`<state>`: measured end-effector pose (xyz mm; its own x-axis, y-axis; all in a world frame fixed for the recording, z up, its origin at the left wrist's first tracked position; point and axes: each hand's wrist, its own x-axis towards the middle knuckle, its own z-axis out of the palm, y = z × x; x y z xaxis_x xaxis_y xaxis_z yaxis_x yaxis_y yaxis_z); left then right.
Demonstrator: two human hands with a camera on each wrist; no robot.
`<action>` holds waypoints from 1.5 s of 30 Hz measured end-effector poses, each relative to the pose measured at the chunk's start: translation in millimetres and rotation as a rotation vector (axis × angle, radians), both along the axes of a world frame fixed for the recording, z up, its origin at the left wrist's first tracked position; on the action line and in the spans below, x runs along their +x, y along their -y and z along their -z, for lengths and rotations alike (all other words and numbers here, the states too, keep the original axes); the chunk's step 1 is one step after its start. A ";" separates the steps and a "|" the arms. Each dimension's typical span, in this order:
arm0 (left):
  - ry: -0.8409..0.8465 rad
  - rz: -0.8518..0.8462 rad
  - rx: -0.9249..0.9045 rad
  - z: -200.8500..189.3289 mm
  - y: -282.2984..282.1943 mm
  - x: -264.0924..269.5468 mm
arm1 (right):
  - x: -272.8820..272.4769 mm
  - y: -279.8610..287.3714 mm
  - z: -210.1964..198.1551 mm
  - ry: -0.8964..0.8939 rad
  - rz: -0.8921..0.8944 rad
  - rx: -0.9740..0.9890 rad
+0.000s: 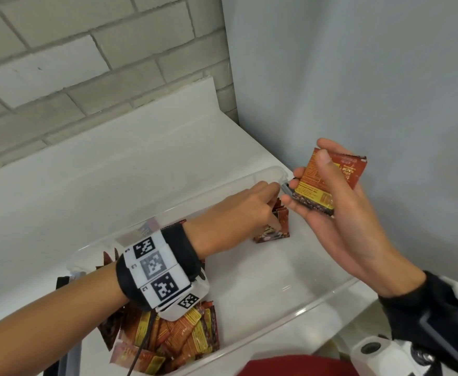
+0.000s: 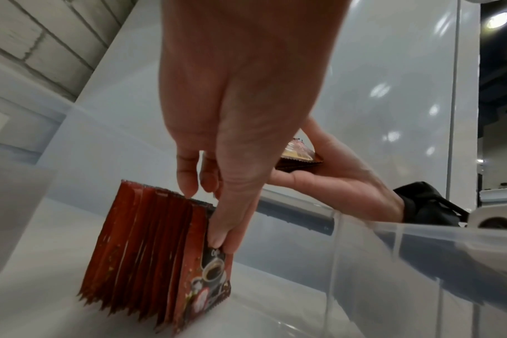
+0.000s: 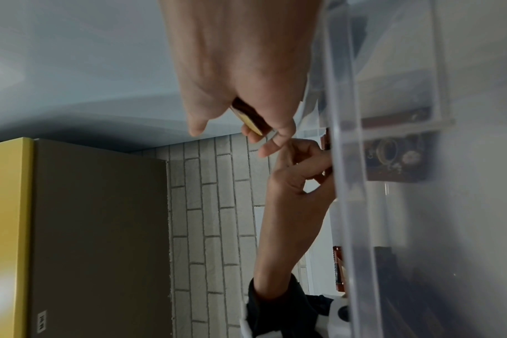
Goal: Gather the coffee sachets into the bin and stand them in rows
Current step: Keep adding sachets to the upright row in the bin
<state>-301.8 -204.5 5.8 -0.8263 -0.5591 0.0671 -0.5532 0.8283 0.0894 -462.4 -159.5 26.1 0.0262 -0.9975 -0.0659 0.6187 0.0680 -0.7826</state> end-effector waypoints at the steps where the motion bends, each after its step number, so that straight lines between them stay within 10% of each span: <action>1: -0.019 0.015 -0.003 0.2 0.0 0.2 | 0.2 -0.1 -0.5 0.004 -0.003 0.011; 20: -0.520 -0.399 0.455 -52.9 -6.7 18.2 | -1.9 -1.4 -0.4 0.163 -0.301 0.056; 35: -1.019 -0.284 0.642 -59.3 -5.6 27.4 | 3.5 -1.1 0.2 -0.109 -0.299 0.092; 45: -0.898 -0.144 0.653 -48.8 -3.4 30.9 | -2.0 -1.0 -0.1 -0.082 -0.335 0.071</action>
<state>-270.8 -201.1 54.5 -0.5505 -0.7913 0.2659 -0.1562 0.4105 0.8984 -464.4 -158.4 26.2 0.3431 -0.9272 -0.1501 0.4878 0.3124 -0.8151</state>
